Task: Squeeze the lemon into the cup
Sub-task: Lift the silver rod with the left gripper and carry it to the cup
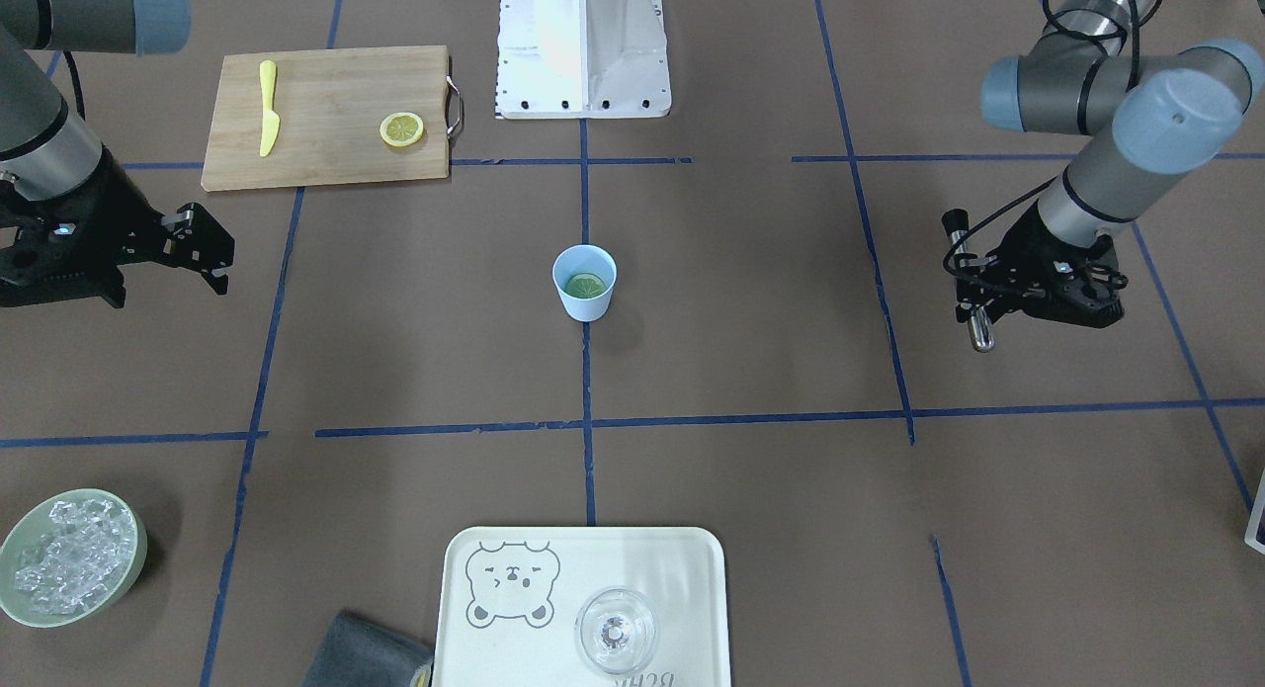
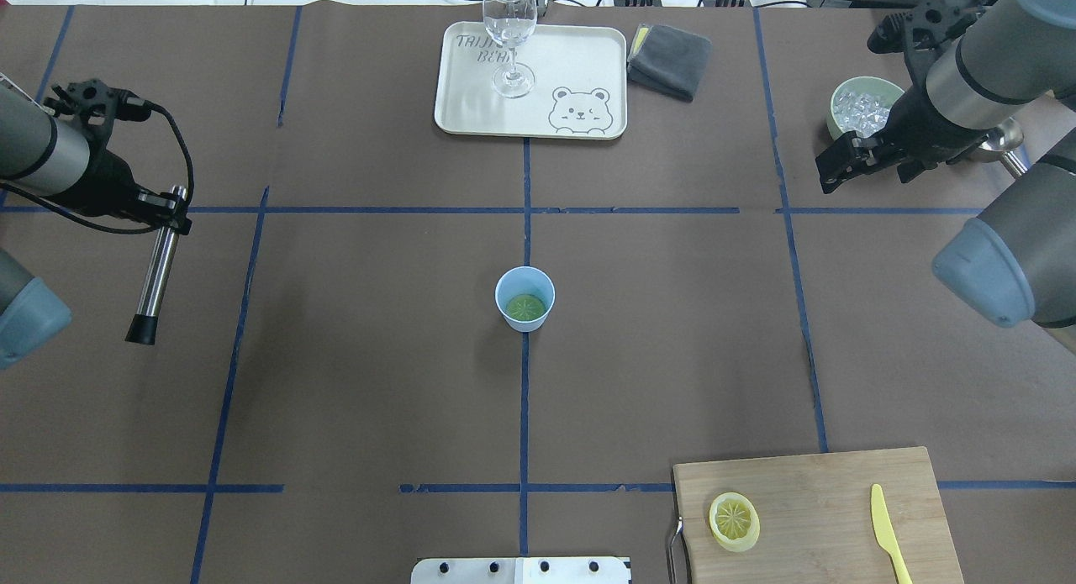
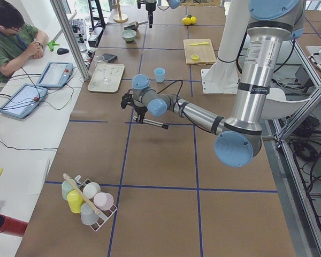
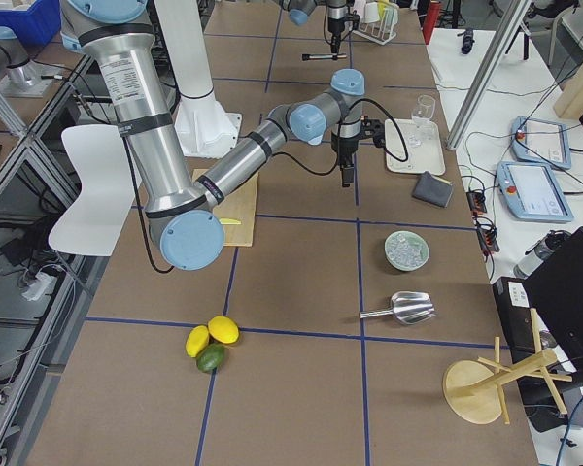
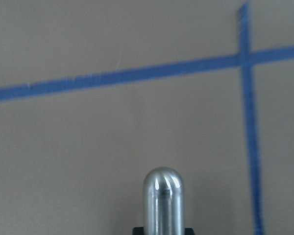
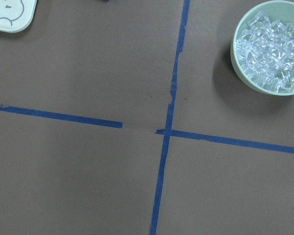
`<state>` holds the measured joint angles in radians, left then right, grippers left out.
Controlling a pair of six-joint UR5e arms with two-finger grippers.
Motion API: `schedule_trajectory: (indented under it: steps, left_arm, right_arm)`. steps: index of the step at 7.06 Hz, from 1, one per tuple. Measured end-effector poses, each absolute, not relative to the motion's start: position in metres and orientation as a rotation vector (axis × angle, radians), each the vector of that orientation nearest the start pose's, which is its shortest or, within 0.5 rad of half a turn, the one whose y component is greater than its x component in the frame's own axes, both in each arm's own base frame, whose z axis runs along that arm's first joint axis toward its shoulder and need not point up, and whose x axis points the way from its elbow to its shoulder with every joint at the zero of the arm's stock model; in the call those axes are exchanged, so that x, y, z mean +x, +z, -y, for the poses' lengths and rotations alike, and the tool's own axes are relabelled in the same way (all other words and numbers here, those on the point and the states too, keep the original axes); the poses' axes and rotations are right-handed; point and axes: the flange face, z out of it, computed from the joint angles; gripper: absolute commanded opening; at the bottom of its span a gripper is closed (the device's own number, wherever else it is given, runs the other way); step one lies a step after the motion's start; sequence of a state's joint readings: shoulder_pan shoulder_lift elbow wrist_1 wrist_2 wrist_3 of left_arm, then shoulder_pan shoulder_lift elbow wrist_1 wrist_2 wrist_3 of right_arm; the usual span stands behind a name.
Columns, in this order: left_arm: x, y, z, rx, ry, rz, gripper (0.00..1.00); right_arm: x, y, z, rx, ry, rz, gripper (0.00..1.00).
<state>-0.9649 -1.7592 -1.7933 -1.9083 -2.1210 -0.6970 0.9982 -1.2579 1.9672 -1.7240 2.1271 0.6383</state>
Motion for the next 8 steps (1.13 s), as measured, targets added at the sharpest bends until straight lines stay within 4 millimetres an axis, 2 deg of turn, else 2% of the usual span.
schedule_trajectory:
  steps: [2,3,5,7,8]
  left_arm:
    - [0.240,0.344,0.529,0.518,0.013,-0.786,0.00]
    - [0.242,0.312,0.530,0.623,-0.066,-0.756,0.00]
    - [0.261,0.245,0.507,0.785,-0.107,-0.785,0.00]
    - [0.310,0.180,0.478,0.855,-0.051,-0.893,0.00]
    - [0.323,0.154,0.468,0.908,-0.048,-0.923,0.00]
  right_arm:
    - [-0.234,0.330,0.512,0.137,-0.092,0.754,1.00]
    - [-0.234,0.331,0.512,0.136,-0.092,0.753,1.00]
    - [-0.234,0.331,0.512,0.135,-0.091,0.754,1.00]
    - [-0.232,0.332,0.512,0.131,-0.088,0.758,1.00]
    - [-0.229,0.334,0.511,0.126,-0.084,0.760,1.00]
